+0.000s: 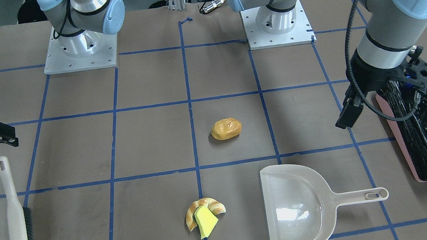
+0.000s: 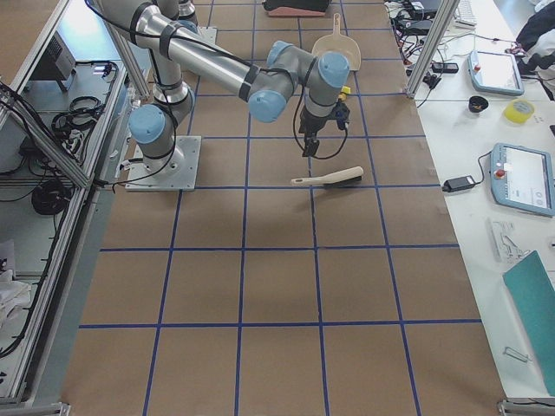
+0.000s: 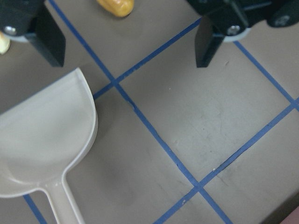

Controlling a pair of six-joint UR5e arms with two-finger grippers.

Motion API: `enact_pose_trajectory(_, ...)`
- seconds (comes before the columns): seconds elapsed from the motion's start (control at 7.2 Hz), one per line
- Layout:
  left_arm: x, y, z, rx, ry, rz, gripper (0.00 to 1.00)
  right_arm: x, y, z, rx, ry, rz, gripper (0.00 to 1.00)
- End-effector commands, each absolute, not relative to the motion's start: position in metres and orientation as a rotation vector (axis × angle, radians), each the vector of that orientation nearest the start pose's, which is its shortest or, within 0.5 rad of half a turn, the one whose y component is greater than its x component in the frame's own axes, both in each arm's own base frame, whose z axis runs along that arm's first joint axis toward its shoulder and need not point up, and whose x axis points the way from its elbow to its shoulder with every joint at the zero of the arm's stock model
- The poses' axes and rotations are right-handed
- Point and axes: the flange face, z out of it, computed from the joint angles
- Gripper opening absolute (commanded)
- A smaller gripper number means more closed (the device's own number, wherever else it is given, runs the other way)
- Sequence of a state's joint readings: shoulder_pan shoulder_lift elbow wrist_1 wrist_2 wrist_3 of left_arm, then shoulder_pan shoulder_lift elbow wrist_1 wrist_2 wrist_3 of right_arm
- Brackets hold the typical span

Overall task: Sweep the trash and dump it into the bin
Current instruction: 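Grasp the white dustpan handle with left gripper while right grasps the brush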

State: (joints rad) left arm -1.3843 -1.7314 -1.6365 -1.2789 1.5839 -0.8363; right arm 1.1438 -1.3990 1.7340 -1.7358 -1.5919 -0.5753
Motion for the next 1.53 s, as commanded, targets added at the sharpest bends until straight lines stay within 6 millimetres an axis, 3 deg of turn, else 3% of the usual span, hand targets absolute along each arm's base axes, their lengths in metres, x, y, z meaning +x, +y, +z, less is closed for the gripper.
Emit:
enact_pose_trajectory(0.0, 0.009, -0.623, 0.347, -1.835, 2.629, -0.211, 1.00, -0.111, -0.516, 0.280, -0.556, 3.126, 0.136, 1.00)
enact_pose_trajectory(0.14, 0.010, -0.638, 0.321, -1.935, 2.630, -0.131, 1.00, -0.108, -0.510, 0.253, -0.621, 3.130, 0.102, 0.99)
enact_pose_trajectory(0.28, 0.015, -0.652, 0.317, -1.982, 2.625, -0.136, 1.00, -0.111, -0.510, 0.239, -0.728, 3.124, 0.067, 0.95)
enact_pose_trajectory(0.56, 0.023, -0.682, 0.299, -2.026, 2.615, -0.214, 1.00, -0.124, -0.511, 0.233, -0.727, 3.117, 0.059, 0.83)
enact_pose_trajectory(0.83, 0.027, -0.699, 0.272, -2.032, 2.630, -0.302, 1.00, -0.126, -0.512, 0.226, -0.707, 3.114, 0.085, 0.61)
enact_pose_trajectory(0.97, 0.028, -0.704, 0.258, -2.032, 2.631, -0.316, 1.00, -0.129, -0.516, 0.232, -0.709, 3.124, 0.076, 0.54)
enact_pose_trajectory(1.25, 0.029, -0.705, 0.242, -2.041, 2.609, -0.280, 1.00, -0.131, -0.519, 0.239, -0.699, 3.126, 0.075, 0.23)
enact_pose_trajectory(1.39, 0.029, -0.705, 0.240, -2.086, 2.581, -0.265, 0.99, -0.131, -0.520, 0.240, -0.695, 3.129, 0.072, 0.13)
